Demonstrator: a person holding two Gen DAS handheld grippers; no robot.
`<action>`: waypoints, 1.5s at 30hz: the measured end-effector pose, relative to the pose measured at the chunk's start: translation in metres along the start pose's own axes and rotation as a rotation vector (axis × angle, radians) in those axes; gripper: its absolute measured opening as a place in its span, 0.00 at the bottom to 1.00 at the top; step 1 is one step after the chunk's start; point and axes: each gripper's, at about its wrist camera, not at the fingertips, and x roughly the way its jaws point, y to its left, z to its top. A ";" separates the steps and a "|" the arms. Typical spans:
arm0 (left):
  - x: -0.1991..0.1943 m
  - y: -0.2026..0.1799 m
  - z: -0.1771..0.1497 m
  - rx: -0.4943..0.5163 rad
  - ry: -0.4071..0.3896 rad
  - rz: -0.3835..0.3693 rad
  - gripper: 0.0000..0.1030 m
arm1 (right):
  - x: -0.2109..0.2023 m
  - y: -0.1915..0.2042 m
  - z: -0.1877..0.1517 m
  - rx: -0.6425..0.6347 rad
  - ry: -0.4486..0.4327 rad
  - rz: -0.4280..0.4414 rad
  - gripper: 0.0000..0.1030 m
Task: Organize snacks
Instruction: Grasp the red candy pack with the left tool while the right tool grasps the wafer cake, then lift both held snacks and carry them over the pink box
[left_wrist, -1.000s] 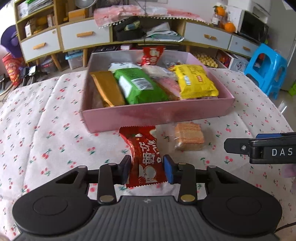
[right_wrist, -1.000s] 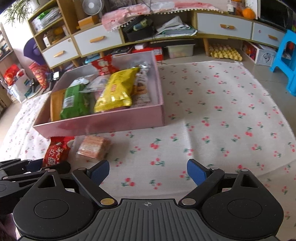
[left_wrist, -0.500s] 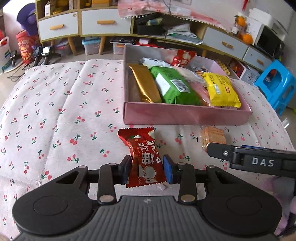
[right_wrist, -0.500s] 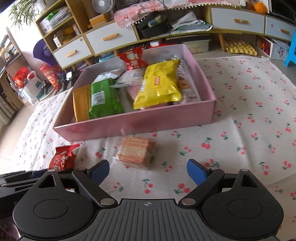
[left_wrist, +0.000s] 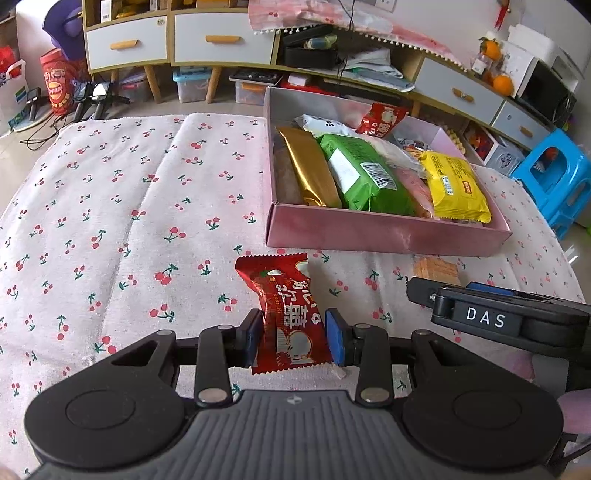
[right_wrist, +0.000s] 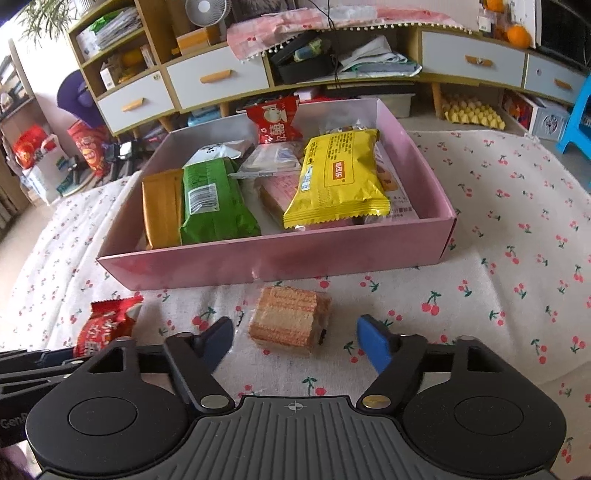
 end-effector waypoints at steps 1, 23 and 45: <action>0.000 0.000 0.000 0.000 0.001 0.000 0.33 | 0.000 0.000 0.000 -0.003 0.000 -0.002 0.66; -0.007 -0.005 0.006 -0.008 -0.016 -0.017 0.33 | -0.021 -0.017 0.010 0.059 0.085 0.009 0.40; -0.012 -0.014 0.039 -0.059 -0.188 -0.070 0.33 | -0.057 -0.032 0.031 0.151 0.042 0.072 0.40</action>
